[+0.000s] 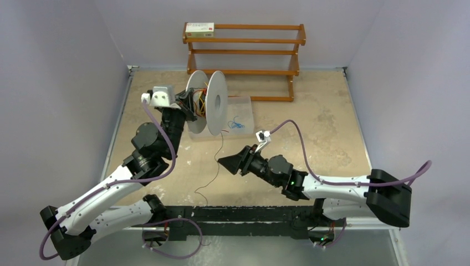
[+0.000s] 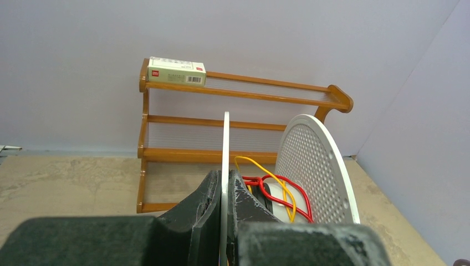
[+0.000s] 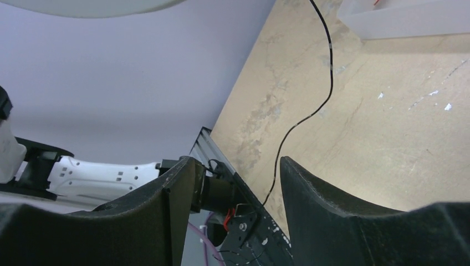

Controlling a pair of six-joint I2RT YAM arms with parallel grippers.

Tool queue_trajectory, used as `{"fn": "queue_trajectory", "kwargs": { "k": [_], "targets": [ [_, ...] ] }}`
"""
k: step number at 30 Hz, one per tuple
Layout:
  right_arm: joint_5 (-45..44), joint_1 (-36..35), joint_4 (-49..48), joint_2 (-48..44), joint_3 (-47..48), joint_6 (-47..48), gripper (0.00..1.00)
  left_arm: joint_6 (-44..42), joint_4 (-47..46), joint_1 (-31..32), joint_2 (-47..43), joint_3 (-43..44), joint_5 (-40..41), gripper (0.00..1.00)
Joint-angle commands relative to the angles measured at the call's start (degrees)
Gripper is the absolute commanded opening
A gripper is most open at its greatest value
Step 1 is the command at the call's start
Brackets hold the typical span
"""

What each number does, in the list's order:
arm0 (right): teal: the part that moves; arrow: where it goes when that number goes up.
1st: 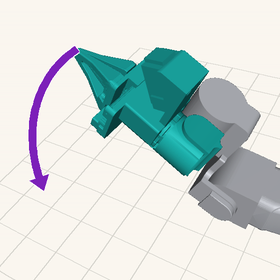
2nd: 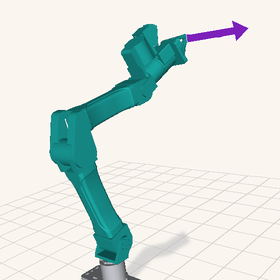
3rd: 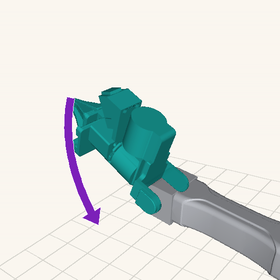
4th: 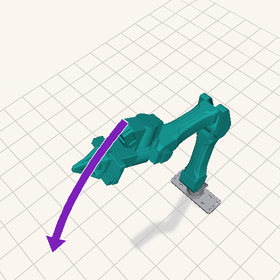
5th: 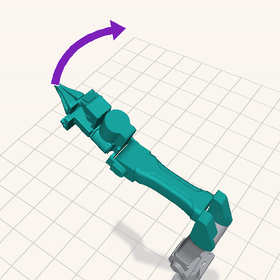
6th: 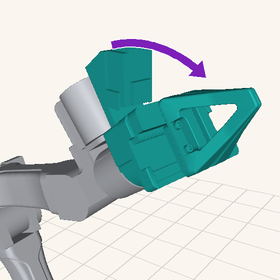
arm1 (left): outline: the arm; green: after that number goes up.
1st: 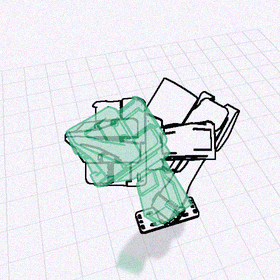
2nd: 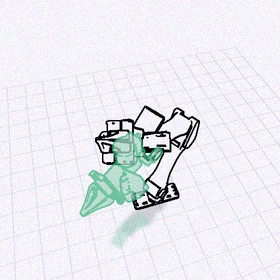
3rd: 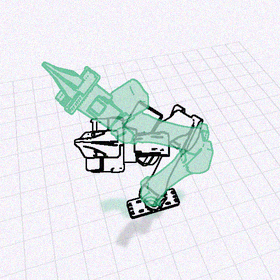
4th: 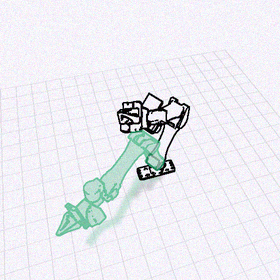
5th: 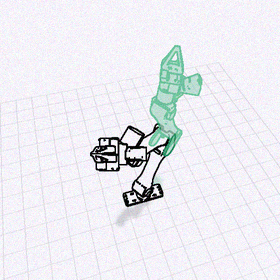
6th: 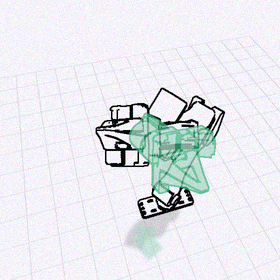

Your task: Wrap the cables

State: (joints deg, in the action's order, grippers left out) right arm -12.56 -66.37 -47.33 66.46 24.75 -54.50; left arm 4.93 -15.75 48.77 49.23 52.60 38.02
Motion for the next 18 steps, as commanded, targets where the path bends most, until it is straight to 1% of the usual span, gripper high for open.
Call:
{"fn": "queue_trajectory", "kwargs": {
  "k": [1,9,13,18],
  "targets": [
    [-1.31,-0.55,-0.99,1.97,-0.39,-2.18,0.60,0.84,-7.71,-0.24,-0.82,0.74,0.03,0.00],
    [0.64,-3.57,-7.11,10.44,1.92,-4.16,0.57,0.86,-7.98,-0.18,-0.17,0.59,0.19,0.00],
    [2.44,-4.48,-9.51,13.52,3.84,-3.40,0.50,0.99,-7.92,-0.18,-0.32,0.30,0.21,0.00],
    [3.68,-5.20,-10.59,14.96,5.33,-2.89,0.40,0.49,-7.97,-0.17,-0.12,-0.08,0.85,0.00]
  ]
}}
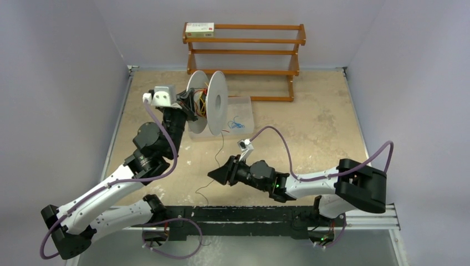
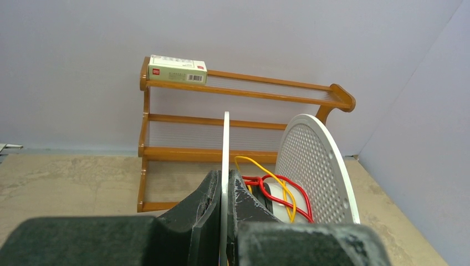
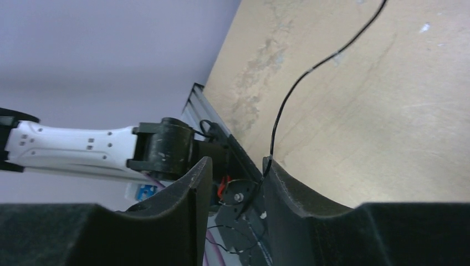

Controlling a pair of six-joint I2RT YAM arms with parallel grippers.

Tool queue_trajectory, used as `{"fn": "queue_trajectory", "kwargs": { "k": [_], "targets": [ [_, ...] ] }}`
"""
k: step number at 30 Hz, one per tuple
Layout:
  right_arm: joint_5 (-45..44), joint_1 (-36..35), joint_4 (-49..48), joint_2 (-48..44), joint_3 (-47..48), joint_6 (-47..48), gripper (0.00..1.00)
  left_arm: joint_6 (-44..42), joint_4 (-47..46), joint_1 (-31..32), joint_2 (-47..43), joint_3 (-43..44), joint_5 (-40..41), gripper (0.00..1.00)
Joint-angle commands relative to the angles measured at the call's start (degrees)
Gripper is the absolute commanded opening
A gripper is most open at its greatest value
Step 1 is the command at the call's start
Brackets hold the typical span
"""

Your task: Wrap the cables

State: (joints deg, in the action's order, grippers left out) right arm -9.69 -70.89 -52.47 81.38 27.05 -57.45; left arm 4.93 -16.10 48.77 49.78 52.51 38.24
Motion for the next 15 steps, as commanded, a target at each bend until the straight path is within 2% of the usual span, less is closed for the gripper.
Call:
{"fn": "queue_trajectory", "kwargs": {
  "k": [1,5,9,15],
  "targets": [
    [1.10,-0.82,-5.76,0.08,3.22,0.20,0.38,0.47,-7.84,-0.17,-0.46,-0.05,0.78,0.00],
    [1.53,-1.62,-6.41,-0.22,3.83,1.59,0.24,0.46,-8.73,-0.17,0.09,-0.44,0.95,0.00],
    [0.77,-2.35,-6.00,-1.74,3.56,2.69,0.00,0.36,-9.04,-0.19,0.41,-0.45,1.12,0.00],
    [0.77,-4.13,-4.82,-6.01,3.79,7.56,0.00,-1.77,-8.74,-0.17,2.32,-0.47,2.54,0.00]
  ]
}}
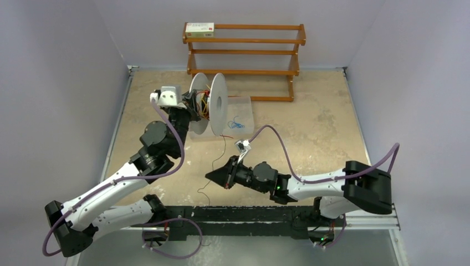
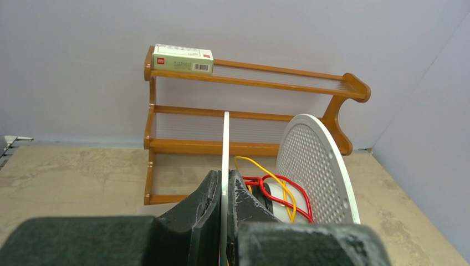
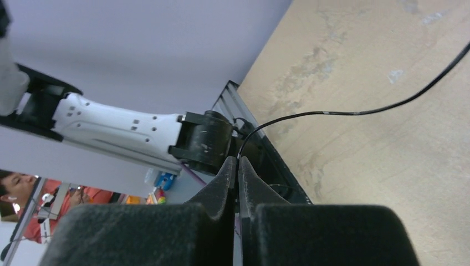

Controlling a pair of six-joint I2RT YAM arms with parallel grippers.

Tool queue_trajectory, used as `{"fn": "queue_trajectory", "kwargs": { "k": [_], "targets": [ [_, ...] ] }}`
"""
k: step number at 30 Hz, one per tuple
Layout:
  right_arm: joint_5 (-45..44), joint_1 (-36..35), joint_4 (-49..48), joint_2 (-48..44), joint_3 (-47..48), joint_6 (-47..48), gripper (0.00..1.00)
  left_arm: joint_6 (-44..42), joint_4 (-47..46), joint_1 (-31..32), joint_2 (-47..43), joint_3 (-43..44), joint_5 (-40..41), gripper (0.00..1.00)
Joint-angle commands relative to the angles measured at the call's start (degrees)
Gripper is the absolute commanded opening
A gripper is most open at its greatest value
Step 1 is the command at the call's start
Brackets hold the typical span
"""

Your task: Wrap the cables

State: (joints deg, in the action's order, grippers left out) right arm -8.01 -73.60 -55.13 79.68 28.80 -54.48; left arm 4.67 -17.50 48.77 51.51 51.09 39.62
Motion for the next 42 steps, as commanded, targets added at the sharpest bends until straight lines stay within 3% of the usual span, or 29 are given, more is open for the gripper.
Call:
{"fn": "queue_trajectory", "kwargs": {
  "k": [1,13,19,32,42],
  "targets": [
    [-0.95,-1.86,-1.30,-5.13,2.45,5.51,0.00,-1.79,-7.22,-0.21,1.13,0.80,1.46,0.00],
    [3.08,-7.50,14.88,-13.74,12.75,18.09,0.00,-5.21,-5.43,-0.17,9.06,1.25,5.11,0.00],
    [2.37,-8.19,28.51,-19.80,19.53,23.84,0.00,-6.32,-1.82,-0.17,12.13,1.58,5.07,0.00],
    [-9.68,-8.17,51.20,-27.73,34.68,34.30,0.00,-6.88,5.01,-0.21,11.11,-0.78,-0.18,0.00],
    [-21.64,-8.13,54.77,-27.80,42.60,43.18,0.00,-7.46,8.20,1.20,9.66,-2.97,-11.21,0.00]
  ]
}}
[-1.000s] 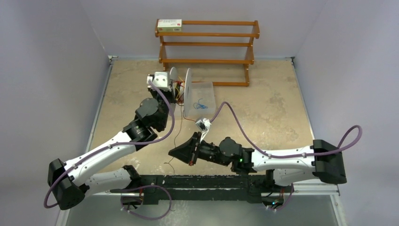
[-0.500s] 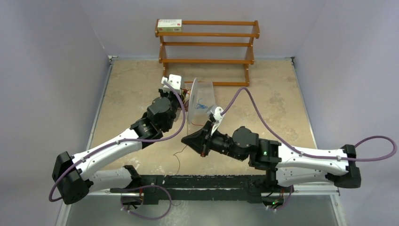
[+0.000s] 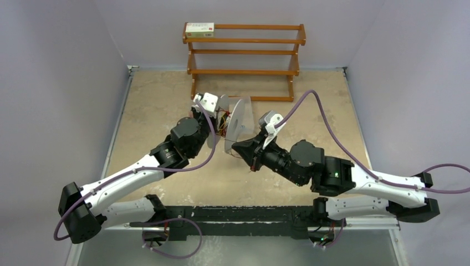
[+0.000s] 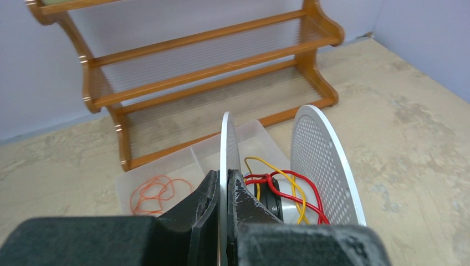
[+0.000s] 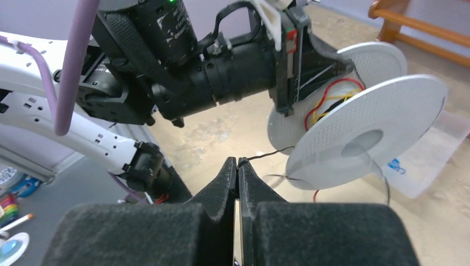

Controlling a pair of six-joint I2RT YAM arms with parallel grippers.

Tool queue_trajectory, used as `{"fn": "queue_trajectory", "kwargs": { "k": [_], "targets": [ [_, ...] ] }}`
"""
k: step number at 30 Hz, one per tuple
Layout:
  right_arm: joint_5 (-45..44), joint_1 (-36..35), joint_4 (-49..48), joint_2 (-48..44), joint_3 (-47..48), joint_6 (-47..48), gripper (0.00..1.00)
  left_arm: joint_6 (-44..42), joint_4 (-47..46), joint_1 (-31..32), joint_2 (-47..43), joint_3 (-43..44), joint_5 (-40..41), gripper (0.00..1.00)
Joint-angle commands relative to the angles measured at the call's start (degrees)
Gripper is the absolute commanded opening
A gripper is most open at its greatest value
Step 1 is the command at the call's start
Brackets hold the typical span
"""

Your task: Wrap the cables

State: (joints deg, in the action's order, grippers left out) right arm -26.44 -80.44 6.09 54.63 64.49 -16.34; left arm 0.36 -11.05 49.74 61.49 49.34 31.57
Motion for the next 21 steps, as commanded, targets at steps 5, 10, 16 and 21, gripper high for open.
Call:
{"fn": "queue_trajectory", "kwargs": {
  "k": [5,10,16,21],
  "targets": [
    [-6.69,-1.18,-5.41,-2.22,9.73,9.54,0.00,-4.53,3.57,2.57,-0.72,-1.27,-6.44,0.00],
    [-9.63,-0.94,-2.99,-0.93,12.53,13.12,0.00,-6.35,7.20,5.61,-1.84,-1.33,-7.13,0.00],
    [-16.79,-0.31,2.20,0.74,16.19,17.83,0.00,-6.53,11.14,7.63,-5.86,-2.03,-11.37,0.00],
    [-21.96,1.20,5.08,0.23,15.96,20.24,0.00,-4.95,15.49,7.92,-11.95,-2.01,-17.42,0.00]
  ]
}}
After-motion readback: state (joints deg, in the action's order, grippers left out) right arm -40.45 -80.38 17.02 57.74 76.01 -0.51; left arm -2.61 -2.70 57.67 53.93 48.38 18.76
